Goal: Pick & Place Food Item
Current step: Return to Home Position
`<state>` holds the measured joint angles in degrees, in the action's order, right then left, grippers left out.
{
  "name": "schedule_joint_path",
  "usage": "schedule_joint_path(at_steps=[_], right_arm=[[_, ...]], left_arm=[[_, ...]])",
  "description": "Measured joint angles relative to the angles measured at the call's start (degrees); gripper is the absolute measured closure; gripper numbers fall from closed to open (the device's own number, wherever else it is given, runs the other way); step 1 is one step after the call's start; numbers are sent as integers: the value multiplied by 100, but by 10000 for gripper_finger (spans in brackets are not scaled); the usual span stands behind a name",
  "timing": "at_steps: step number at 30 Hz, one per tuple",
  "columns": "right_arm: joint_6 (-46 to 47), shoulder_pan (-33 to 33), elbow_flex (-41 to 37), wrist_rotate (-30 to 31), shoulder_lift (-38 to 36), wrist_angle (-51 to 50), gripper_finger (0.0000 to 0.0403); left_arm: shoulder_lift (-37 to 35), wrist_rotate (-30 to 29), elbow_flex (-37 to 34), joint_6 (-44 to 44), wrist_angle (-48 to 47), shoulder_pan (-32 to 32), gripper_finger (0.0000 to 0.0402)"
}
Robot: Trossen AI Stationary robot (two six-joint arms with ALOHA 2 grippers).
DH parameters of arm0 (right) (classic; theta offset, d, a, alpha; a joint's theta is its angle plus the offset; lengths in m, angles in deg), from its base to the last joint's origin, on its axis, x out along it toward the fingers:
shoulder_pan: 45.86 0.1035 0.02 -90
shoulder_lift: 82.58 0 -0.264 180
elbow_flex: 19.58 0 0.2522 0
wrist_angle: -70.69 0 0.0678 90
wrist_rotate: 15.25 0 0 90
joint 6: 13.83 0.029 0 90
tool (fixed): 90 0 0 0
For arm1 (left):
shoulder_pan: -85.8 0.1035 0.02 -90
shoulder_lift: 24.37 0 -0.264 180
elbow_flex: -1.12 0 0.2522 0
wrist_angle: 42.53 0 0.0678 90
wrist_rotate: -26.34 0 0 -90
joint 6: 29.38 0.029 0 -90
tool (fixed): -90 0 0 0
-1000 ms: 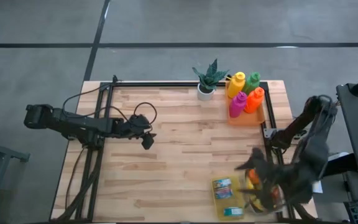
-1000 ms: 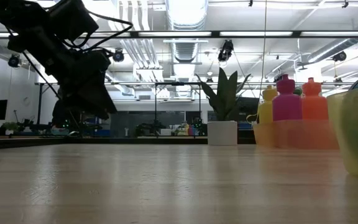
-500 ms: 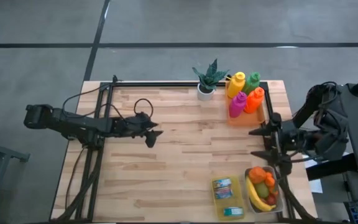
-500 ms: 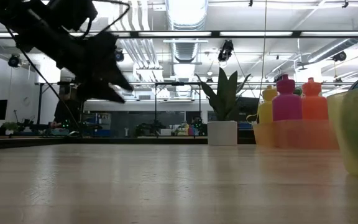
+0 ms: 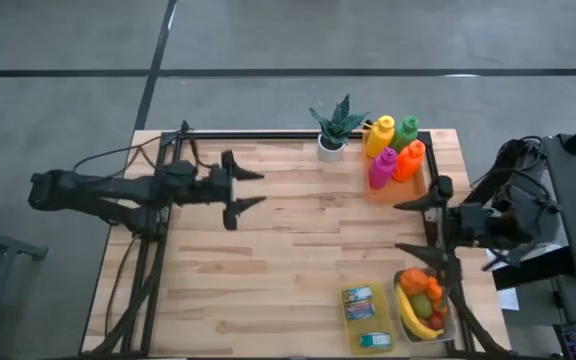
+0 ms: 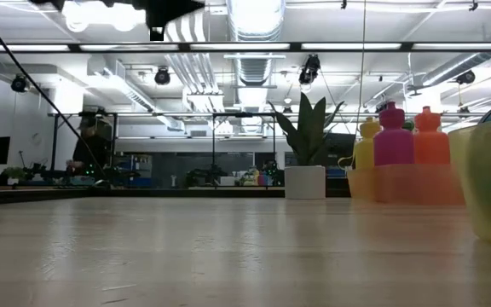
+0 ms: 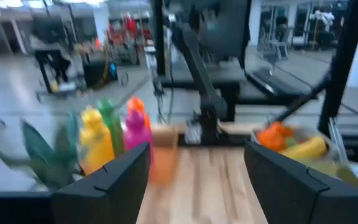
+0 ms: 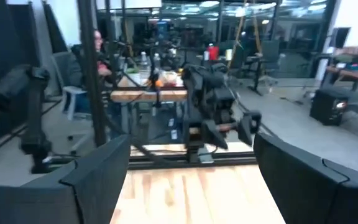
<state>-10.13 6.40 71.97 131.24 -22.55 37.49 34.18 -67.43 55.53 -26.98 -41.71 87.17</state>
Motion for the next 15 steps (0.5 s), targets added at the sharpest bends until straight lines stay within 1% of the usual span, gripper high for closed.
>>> schedule_joint_path(at_steps=[2,3,8,10,12,15], right_arm=[[-112,-254,-186,-201,-22,241,64],[-88,-416,-306,-394,-38,331,64],[45,-1360,-884,-1691,-149,785,64],[21,-1686,-1074,-2105,-292,856,64],[18,-1945,-1273,-2276,-539,884,64],[18,-2141,-1637,-2334,-986,1007,64]], left_arm=[[-63,-4,374,103,-270,92,138],[-77,-4,573,103,-502,152,138],[-75,-3,1606,135,-1898,469,138],[-75,-4,1864,254,-2402,618,138],[-82,-6,1981,244,-2758,762,138],[-223,-4,1911,-148,-2990,885,138]])
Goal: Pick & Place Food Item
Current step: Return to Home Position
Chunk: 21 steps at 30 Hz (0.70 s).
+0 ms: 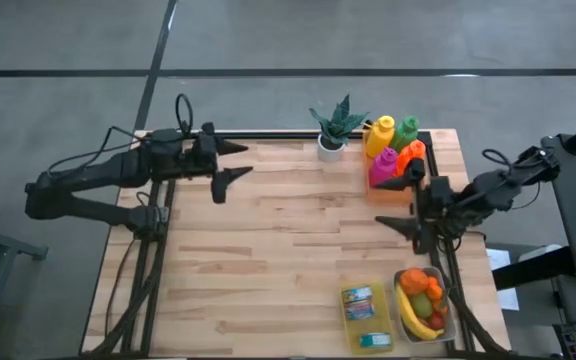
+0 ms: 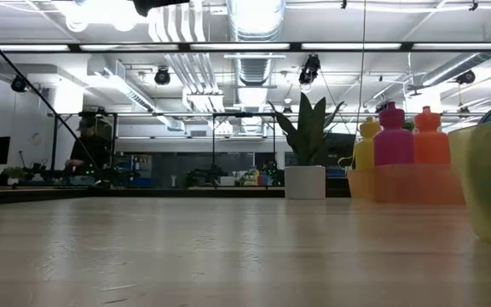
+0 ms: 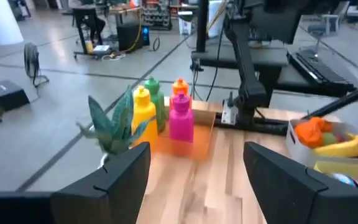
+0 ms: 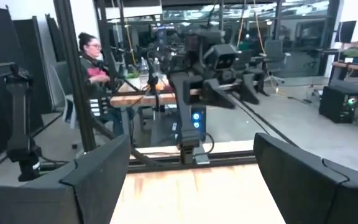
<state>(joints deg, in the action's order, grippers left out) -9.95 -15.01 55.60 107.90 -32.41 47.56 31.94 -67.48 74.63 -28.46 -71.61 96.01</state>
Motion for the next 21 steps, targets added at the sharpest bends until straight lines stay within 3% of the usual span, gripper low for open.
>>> schedule_joint_path(at_steps=[21], right_arm=[[497,-3,-3145,-17,-3679,763,64]], left_arm=[[-2972,-616,-3406,-1324,676,44,138]])
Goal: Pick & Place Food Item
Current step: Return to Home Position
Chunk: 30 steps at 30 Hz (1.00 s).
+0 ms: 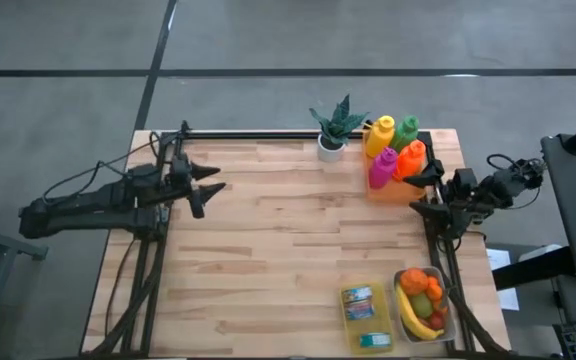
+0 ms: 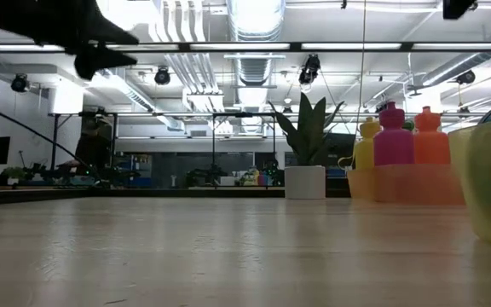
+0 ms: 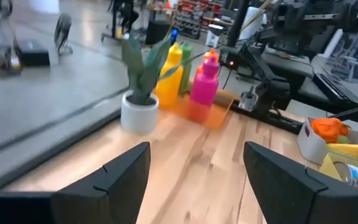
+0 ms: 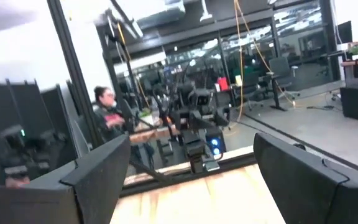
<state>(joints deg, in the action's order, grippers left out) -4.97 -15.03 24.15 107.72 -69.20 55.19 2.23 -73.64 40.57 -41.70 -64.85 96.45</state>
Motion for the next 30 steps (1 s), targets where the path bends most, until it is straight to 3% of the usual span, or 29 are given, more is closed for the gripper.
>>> schedule_joint_path(at_steps=[6,18,23,30], right_arm=[[50,-4,-757,3,-1324,91,64],[791,-3,-1641,169,-1332,552,64],[736,-2,-2181,164,-1332,1433,64],[824,0,-2949,172,-1329,2289,64]], left_arm=[[-407,-13,-794,-852,280,0,138],[-513,-12,-2389,-1405,2429,-4,138],[-505,-10,-2543,-2061,1882,-7,138],[-510,-11,-2545,-2047,1747,-7,138]])
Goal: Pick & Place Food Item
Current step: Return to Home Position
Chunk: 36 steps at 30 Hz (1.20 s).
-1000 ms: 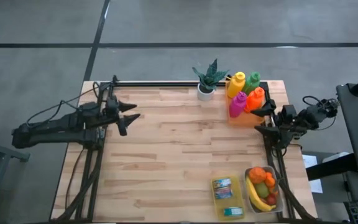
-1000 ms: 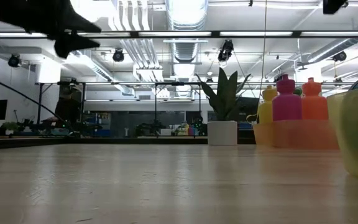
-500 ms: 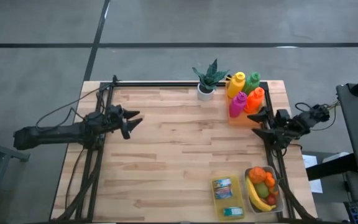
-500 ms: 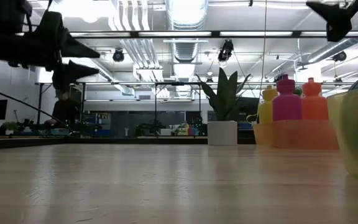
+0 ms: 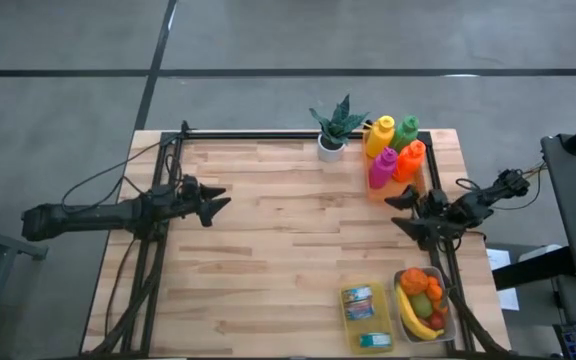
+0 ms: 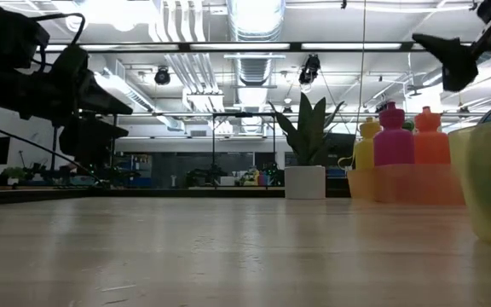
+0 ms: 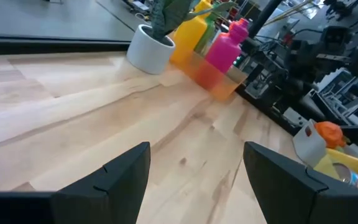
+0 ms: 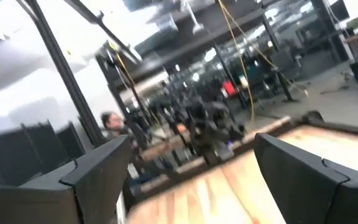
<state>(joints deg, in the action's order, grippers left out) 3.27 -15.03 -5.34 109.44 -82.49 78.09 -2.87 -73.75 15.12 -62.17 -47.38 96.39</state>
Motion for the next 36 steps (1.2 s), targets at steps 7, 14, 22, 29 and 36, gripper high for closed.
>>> schedule_joint_path(at_steps=[7,14,22,29,36], right_arm=[[1085,0,1,676,77,-1205,64],[1722,0,3,1197,77,-1629,64],[1747,0,3,1154,77,-1632,64],[1728,0,3,1153,77,-1634,64],[1726,0,3,1151,80,-1634,64]], left_arm=[[-3,0,-2,130,-284,0,138],[43,77,-4,142,-665,0,138],[47,86,-4,904,-666,0,138],[47,86,-7,900,-666,0,138],[47,86,-9,898,-666,0,138]])
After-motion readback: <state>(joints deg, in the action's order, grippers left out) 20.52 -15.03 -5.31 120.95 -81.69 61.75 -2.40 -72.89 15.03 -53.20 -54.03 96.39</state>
